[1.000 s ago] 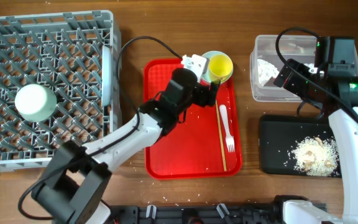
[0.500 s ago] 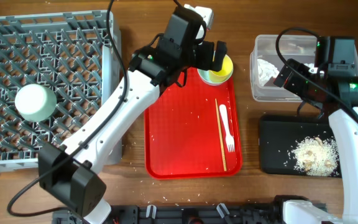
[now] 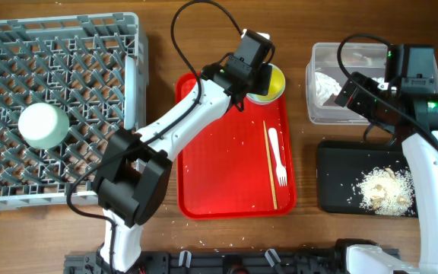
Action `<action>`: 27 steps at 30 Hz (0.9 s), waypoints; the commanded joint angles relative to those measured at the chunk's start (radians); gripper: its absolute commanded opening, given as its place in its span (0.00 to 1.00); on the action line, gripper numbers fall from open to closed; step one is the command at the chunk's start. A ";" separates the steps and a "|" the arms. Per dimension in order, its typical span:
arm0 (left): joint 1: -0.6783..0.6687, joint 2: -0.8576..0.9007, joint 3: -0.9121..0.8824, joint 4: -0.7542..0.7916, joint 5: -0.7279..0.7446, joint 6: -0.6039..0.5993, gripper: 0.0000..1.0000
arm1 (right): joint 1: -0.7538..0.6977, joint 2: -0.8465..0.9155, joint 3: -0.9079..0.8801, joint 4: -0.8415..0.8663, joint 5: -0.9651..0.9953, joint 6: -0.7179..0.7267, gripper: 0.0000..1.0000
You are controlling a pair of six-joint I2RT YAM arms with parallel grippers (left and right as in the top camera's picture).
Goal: Sort waste into correct bins and load items into the dishwasher rack
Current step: 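Grasp the yellow cup from the blue bowl with the left gripper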
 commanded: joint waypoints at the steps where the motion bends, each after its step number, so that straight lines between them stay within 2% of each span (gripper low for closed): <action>1: -0.004 0.011 0.001 0.006 -0.031 -0.003 0.43 | -0.004 -0.010 0.012 0.002 0.002 -0.013 1.00; 3: -0.022 0.011 0.001 0.013 0.049 0.004 0.39 | -0.004 -0.010 0.012 0.002 0.002 -0.012 1.00; 5: -0.055 0.011 0.001 0.040 0.081 0.057 0.42 | -0.004 -0.010 0.012 0.002 0.002 -0.013 1.00; 8: -0.128 0.011 0.001 0.071 0.022 0.234 0.47 | -0.004 -0.010 0.012 0.002 0.002 -0.012 1.00; 10: -0.149 0.011 0.001 0.074 -0.031 0.242 0.47 | -0.004 -0.010 0.012 0.002 0.002 -0.013 1.00; 15: -0.151 0.040 0.001 0.070 -0.032 0.242 0.47 | -0.004 -0.010 0.012 0.002 0.002 -0.013 1.00; 18: -0.152 0.082 0.001 0.069 -0.032 0.288 0.50 | -0.004 -0.010 0.012 0.002 0.002 -0.013 1.00; 23: -0.143 0.103 0.001 0.078 -0.036 0.294 0.51 | -0.004 -0.010 0.012 0.002 0.002 -0.013 1.00; 25: -0.135 0.103 0.001 0.082 -0.036 0.294 0.45 | -0.004 -0.010 0.012 0.002 0.002 -0.013 1.00; 27: -0.124 0.103 0.001 0.076 -0.036 0.294 0.31 | -0.004 -0.010 0.012 0.002 0.002 -0.012 1.00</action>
